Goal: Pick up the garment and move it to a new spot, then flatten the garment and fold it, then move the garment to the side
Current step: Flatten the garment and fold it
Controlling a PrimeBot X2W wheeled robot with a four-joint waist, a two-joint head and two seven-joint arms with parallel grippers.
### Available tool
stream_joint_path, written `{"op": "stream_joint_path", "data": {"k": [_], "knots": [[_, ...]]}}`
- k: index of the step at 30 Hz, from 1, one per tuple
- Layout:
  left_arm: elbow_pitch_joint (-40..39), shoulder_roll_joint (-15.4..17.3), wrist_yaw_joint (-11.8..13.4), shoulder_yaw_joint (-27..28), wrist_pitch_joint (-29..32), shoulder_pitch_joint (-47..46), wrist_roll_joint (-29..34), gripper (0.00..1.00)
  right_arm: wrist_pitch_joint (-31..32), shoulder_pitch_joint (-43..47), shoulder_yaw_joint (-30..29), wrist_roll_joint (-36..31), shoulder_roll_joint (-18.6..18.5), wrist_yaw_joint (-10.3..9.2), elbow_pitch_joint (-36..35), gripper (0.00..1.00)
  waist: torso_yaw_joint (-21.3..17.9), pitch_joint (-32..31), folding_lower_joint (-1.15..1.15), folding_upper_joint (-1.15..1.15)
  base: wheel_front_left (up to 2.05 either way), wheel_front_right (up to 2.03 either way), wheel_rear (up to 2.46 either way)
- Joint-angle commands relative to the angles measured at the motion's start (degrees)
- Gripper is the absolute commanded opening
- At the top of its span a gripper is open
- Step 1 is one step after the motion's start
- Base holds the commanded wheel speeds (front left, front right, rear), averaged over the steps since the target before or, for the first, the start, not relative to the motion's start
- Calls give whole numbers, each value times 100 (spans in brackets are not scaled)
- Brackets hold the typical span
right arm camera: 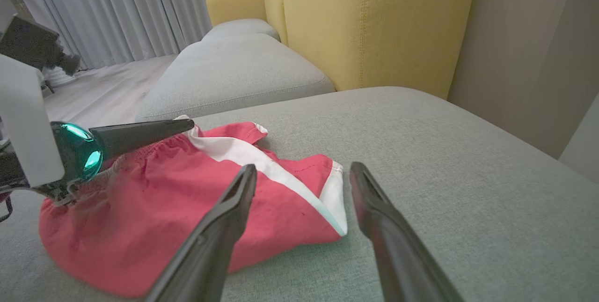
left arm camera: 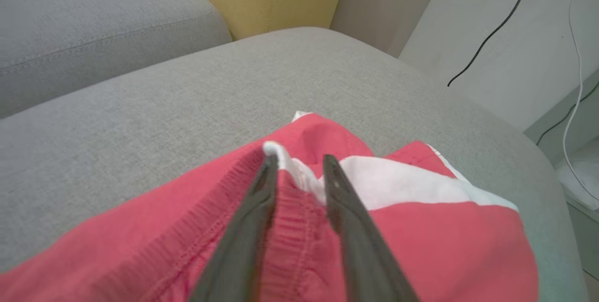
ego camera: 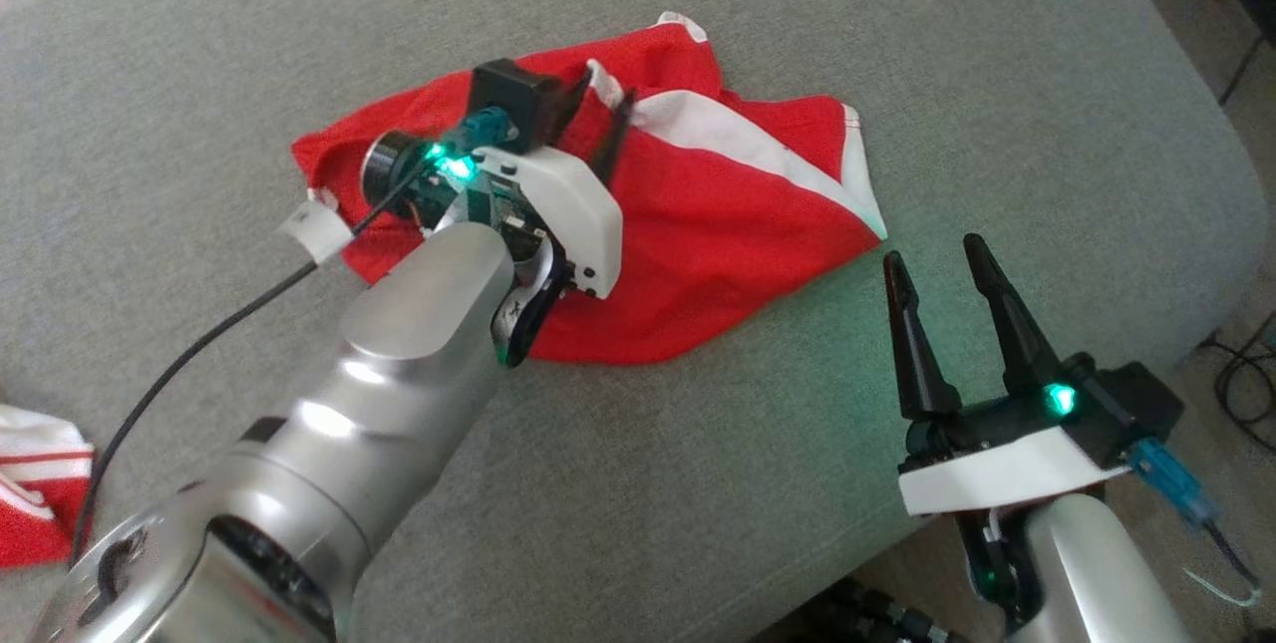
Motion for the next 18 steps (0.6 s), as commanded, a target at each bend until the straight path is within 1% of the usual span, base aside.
{"op": "stream_joint_path", "data": {"k": [1,2,7,8,10,13,16,17,18], "knots": [[-84,20,51,62,-145,-344,-36,20,-22,-41,118,41,-24,-4,-140,100,-28,-16,0,0,0,0,0],[-50,20,65,46,-216,-360,-73,0,-22,-38,122,43,-24,-4,-137,100,-42,-27,0,0,0,0,0],[-169,20,-63,-183,-587,-484,-276,0,-22,-5,50,43,-24,-4,-118,100,11,-157,0,0,0,0,0],[-169,20,-63,-183,-587,-484,-276,0,-22,-5,50,43,-24,-4,-118,100,11,-157,0,0,0,0,0],[-406,20,-119,-259,-774,-528,-363,0,-22,9,8,37,-24,-4,-127,100,109,-242,0,0,0,0,0],[-896,20,-191,-322,-1077,-536,-509,0,-22,59,-68,11,-24,-4,-153,100,353,-406,0,0,0,0,0],[-1507,28,-184,-307,-1263,-360,-611,0,-22,150,-166,-53,-24,-4,-173,100,700,-563,0,0,0,0,0],[-1717,65,-162,-290,-1304,-257,-609,0,-22,180,-216,-75,-24,-4,-181,100,838,-612,0,0,0,0,0],[-1962,171,-121,-276,-1335,-118,-597,0,-22,202,-249,-99,-24,-4,-188,100,956,-651,0,0,0,0,0]]}}
